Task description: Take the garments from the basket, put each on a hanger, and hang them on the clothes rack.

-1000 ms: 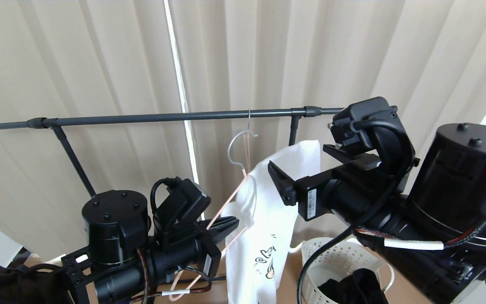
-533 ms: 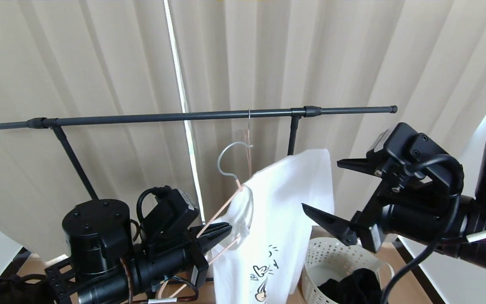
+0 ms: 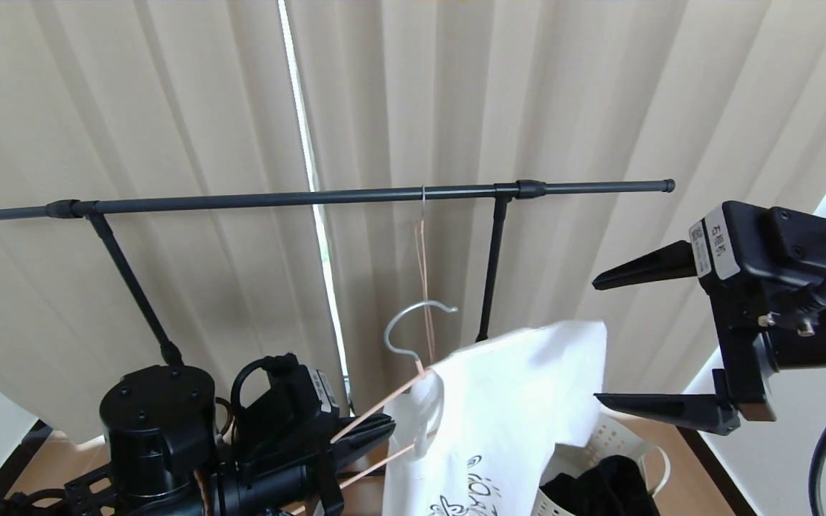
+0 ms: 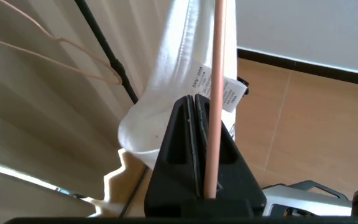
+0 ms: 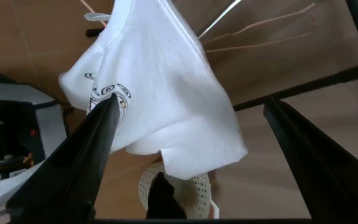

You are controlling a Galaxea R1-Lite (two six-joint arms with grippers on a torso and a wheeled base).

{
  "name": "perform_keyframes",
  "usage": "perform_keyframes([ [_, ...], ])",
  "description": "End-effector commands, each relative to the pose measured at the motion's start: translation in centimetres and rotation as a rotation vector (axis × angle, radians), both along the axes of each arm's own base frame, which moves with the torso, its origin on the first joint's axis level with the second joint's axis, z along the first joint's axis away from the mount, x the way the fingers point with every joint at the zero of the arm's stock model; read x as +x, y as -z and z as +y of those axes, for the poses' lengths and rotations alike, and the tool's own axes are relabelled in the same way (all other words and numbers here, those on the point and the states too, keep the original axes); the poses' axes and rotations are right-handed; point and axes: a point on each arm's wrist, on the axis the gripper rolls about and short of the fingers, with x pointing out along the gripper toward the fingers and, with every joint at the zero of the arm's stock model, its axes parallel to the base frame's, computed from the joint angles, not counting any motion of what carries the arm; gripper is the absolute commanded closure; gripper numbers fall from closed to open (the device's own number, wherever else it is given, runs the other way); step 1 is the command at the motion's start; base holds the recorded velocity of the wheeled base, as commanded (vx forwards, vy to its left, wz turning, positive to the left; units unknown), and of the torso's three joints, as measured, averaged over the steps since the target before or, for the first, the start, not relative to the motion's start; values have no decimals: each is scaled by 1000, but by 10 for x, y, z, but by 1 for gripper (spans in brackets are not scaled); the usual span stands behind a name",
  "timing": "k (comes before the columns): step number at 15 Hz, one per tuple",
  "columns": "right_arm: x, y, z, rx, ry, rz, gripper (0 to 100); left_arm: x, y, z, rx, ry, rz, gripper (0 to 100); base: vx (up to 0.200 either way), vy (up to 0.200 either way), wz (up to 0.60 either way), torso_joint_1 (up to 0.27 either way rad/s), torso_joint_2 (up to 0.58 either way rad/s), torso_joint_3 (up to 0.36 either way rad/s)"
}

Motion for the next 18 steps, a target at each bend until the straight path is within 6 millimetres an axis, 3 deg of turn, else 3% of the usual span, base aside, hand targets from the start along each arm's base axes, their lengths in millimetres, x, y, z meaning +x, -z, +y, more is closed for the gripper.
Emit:
perform_keyframes([
  [1,28,-2,6,-49,-78,50,0,-1,2,-1,6,10,2,100,0,0,0,0,0,0],
  [5,43,-4,16,-122,-178,174,0,-9,3,-10,14,61,-4,100,0,0,0,0,0,0],
  [7,50,13,33,-155,-221,239,0,-11,2,-13,15,77,-10,100,0,0,0,0,0,0],
  [18,61,35,48,-193,-244,304,0,-12,-1,-19,5,93,-24,100,0,0,0,0,0,0],
])
